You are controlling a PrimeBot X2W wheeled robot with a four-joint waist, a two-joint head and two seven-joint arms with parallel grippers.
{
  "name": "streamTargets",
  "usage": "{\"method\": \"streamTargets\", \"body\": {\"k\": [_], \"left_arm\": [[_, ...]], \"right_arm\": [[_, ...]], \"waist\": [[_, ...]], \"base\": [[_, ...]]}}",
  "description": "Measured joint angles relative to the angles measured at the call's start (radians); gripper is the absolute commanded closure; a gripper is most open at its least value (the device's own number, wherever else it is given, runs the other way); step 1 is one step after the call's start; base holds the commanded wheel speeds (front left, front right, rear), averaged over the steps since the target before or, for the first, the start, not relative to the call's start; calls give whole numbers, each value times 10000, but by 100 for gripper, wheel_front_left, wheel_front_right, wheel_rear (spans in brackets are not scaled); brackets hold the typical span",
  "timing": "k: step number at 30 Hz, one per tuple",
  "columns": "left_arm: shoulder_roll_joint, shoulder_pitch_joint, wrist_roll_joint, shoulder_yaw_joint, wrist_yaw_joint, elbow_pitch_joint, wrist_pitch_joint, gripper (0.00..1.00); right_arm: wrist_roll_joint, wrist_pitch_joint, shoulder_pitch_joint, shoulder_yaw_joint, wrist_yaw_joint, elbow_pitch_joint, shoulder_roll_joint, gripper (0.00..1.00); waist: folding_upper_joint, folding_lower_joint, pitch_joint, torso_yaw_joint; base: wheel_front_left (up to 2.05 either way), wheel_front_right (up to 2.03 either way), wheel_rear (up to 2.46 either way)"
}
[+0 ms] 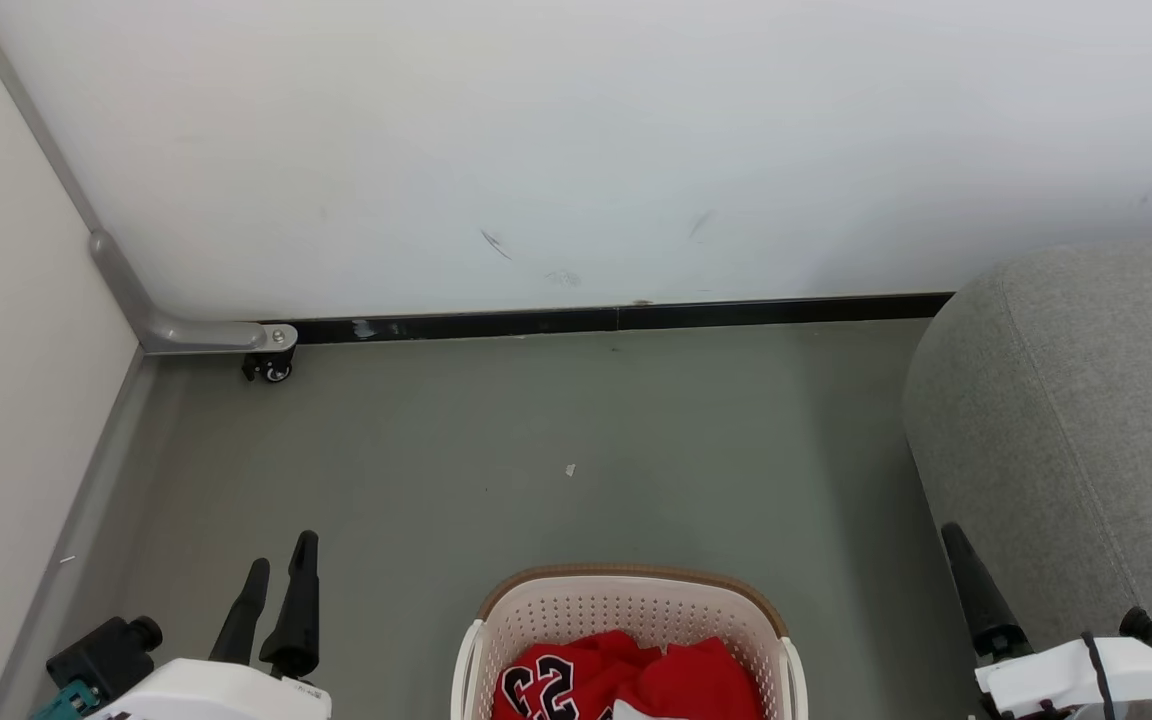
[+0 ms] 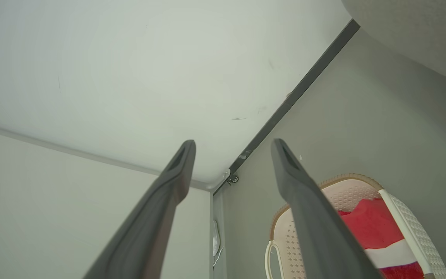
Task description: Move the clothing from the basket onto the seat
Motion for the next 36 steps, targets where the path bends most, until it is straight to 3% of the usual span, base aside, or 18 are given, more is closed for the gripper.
{"method": "streamTargets", "body": {"k": [17, 36], "left_arm": [[293, -19, 3302, -859, 849, -59, -573, 0], [282, -18, 5983, -1319, 1743, 90, -1277, 0]], "right_arm": [[-3269, -522, 1, 107, 0, -234, 12, 0], [-6740, -1037, 0, 226, 0, -217, 29, 0]], "waist": [[0, -120, 96, 68], [0, -137, 78, 72]], "base": [[0, 0, 0], [0, 0, 0]]}}
